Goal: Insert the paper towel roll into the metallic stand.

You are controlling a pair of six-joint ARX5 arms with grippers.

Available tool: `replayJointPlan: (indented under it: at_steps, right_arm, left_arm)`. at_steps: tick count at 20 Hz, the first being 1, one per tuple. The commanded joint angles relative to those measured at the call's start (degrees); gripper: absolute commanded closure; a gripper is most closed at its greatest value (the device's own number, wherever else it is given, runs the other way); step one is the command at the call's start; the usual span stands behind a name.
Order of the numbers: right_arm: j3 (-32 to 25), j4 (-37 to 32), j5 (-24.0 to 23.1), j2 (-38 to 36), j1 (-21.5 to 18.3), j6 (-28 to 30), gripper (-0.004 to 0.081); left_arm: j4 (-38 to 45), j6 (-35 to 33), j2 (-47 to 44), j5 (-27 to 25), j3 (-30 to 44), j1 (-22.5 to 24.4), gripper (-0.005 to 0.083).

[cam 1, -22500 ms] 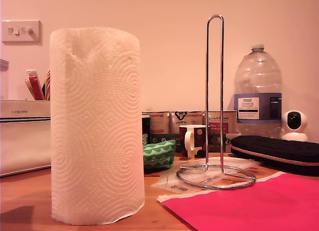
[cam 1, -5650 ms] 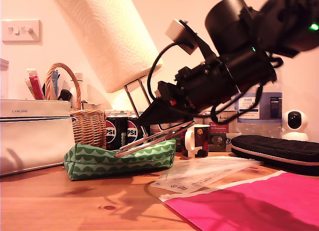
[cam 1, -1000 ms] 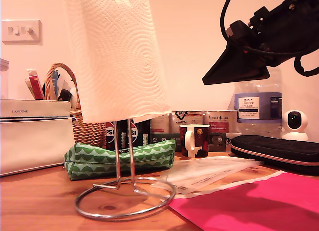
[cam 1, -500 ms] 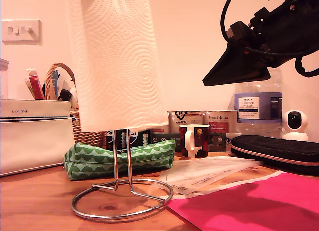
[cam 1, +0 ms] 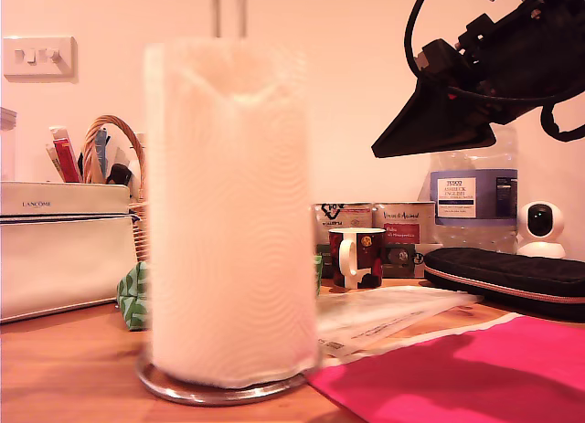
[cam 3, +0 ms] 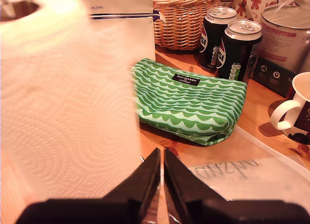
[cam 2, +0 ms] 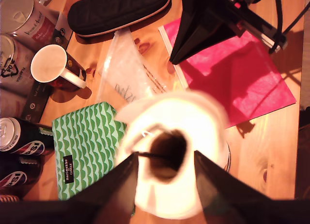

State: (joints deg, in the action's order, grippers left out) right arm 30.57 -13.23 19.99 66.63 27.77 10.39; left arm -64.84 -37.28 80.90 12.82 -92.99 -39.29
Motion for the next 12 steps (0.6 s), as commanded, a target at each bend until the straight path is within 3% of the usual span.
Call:
replayJointPlan:
  at_steps: [1, 3, 8, 12]
  right_arm:
    - [-0.6, -0.4, 0.0, -0.3, -0.2, -0.1, 0.0781]
    - [-0.6, -0.4, 0.0, -0.3, -0.2, -0.1, 0.0781]
    - [0.3, -1.5, 0.0, -0.3, -0.2, -2.1, 0.0781]
    - [0.4, -0.5, 0.0, -0.3, -1.0, -4.6, 0.0781]
  left_arm:
    - [0.4, -0.3, -0.3, 0.2, 0.3, -0.2, 0.0605]
    - [0.4, -0.2, -0.9, 0.2, 0.0, -0.2, 0.0786]
    - [5.0, 3.1, -3.8, 0.3, 0.1, 0.3, 0.0793]
    - [5.6, 7.1, -4.6, 5.6, 0.1, 2.9, 0.0793]
